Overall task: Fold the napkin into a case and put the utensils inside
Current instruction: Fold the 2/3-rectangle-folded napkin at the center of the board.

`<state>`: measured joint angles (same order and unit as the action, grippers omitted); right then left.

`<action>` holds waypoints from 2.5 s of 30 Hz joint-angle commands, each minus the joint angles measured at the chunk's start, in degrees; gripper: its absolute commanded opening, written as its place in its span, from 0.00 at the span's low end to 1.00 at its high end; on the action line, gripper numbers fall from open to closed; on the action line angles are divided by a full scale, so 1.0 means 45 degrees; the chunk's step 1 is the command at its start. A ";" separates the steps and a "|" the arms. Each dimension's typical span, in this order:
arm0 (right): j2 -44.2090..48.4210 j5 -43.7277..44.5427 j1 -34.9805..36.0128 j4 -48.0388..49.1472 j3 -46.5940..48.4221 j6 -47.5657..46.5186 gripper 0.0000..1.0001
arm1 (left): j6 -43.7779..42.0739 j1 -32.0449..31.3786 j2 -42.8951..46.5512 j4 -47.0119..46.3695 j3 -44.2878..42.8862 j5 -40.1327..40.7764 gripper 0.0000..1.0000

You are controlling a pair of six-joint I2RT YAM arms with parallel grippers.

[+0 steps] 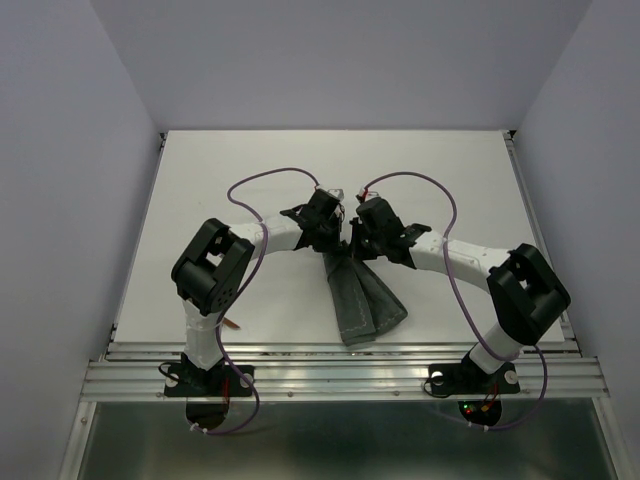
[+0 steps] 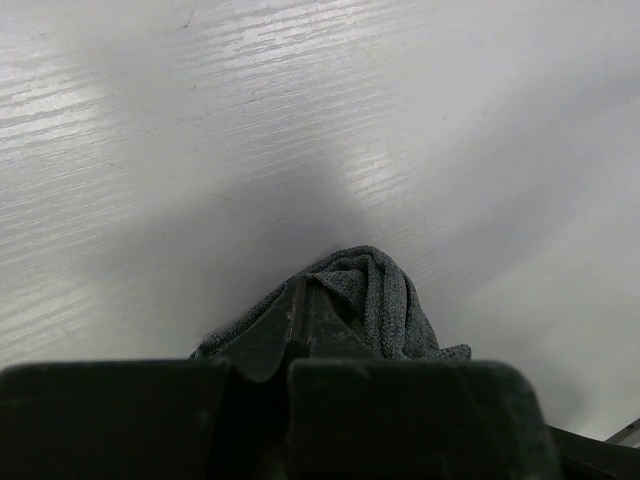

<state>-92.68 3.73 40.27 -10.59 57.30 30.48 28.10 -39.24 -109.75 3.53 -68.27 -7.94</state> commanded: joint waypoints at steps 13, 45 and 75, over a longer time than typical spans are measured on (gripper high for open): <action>0.0616 -0.0730 0.0172 0.0049 0.0822 -0.0523 0.01 | -0.0150 -0.0107 -0.0317 0.0290 0.0288 -0.0188 0.00; -0.2958 0.0265 0.0289 -0.0791 0.1291 0.1371 0.01 | 0.0123 -0.0107 0.0776 0.0855 -0.0219 -0.0481 0.00; -0.2255 0.0715 0.0172 -0.0791 0.1251 0.1723 0.01 | 0.3755 -0.1571 0.4293 -0.3400 0.4741 -0.3039 0.00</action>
<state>-103.39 4.54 40.97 -13.04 62.33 37.80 41.52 -44.69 -90.11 -4.62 -47.37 -20.25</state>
